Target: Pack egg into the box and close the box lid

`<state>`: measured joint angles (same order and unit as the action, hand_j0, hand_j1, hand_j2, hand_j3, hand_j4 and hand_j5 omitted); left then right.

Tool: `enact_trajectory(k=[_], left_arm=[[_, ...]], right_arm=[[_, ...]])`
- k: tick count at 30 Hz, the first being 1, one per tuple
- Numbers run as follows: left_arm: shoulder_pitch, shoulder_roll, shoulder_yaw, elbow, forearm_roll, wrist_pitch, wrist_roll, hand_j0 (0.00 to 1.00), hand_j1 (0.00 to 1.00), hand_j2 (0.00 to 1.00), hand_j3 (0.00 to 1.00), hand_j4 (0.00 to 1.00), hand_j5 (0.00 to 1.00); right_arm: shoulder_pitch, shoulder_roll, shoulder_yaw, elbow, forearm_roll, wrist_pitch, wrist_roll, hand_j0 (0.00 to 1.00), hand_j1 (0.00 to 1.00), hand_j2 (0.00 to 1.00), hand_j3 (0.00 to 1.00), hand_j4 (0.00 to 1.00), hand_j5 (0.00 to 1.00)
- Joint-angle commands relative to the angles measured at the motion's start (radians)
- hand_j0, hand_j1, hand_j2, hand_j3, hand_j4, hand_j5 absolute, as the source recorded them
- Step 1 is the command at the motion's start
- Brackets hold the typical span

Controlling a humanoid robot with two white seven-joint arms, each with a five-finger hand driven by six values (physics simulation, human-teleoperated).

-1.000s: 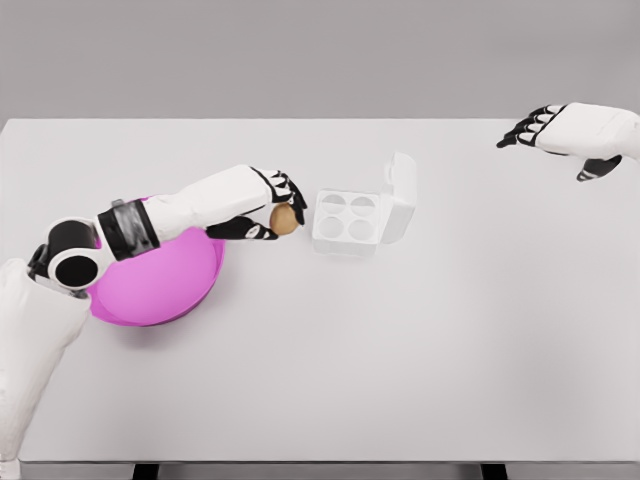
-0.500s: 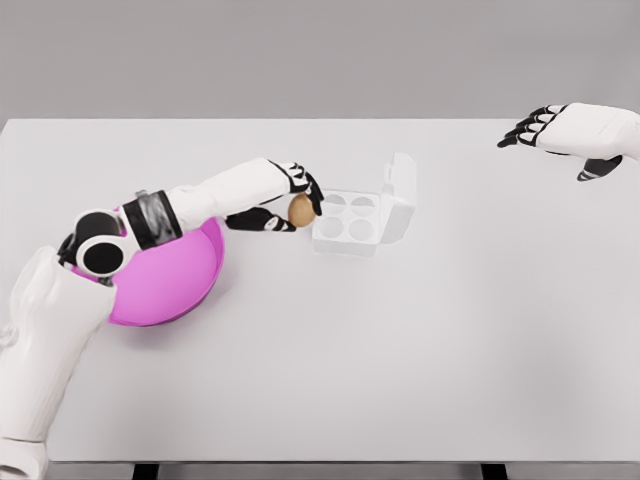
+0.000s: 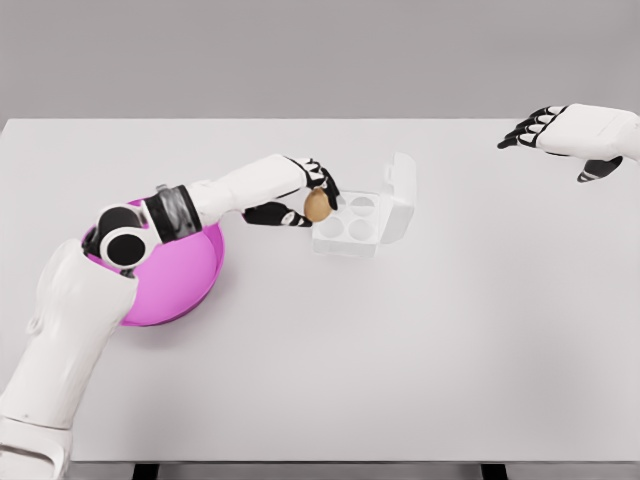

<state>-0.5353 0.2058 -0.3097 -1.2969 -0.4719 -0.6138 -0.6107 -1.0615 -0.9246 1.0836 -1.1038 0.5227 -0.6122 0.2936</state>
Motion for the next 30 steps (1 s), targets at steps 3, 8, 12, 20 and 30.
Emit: enact_trajectory(k=[3,8,12,20,30], left_arm=[[-0.012,-0.032,0.000,0.053,-0.020,0.003,0.000,0.50,0.50,0.50,0.50,0.50,0.50],[-0.035,-0.083,0.001,0.116,-0.048,0.003,0.000,0.50,0.50,0.50,0.50,0.50,0.50],[-0.054,-0.105,0.000,0.146,-0.050,0.003,0.000,0.50,0.50,0.50,0.50,0.50,0.50],[-0.067,-0.137,0.000,0.192,-0.074,0.003,0.000,0.50,0.50,0.50,0.50,0.50,0.50],[-0.089,-0.152,-0.002,0.243,-0.082,0.003,0.000,0.51,0.51,0.51,0.51,0.51,0.51]], right_arm=[[0.000,0.003,-0.001,0.002,-0.004,0.001,-0.001,1.00,1.00,1.00,1.00,1.00,1.00],[0.000,0.000,-0.001,0.001,-0.004,0.001,-0.001,1.00,1.00,1.00,1.00,1.00,1.00],[0.000,0.000,-0.002,0.001,-0.006,0.001,-0.001,1.00,1.00,1.00,1.00,1.00,1.00],[0.000,0.000,-0.001,-0.002,-0.006,0.001,-0.001,1.00,1.00,1.00,1.00,1.00,1.00],[0.002,-0.003,-0.001,-0.004,-0.006,0.001,-0.001,1.00,1.00,1.00,1.00,1.00,1.00]])
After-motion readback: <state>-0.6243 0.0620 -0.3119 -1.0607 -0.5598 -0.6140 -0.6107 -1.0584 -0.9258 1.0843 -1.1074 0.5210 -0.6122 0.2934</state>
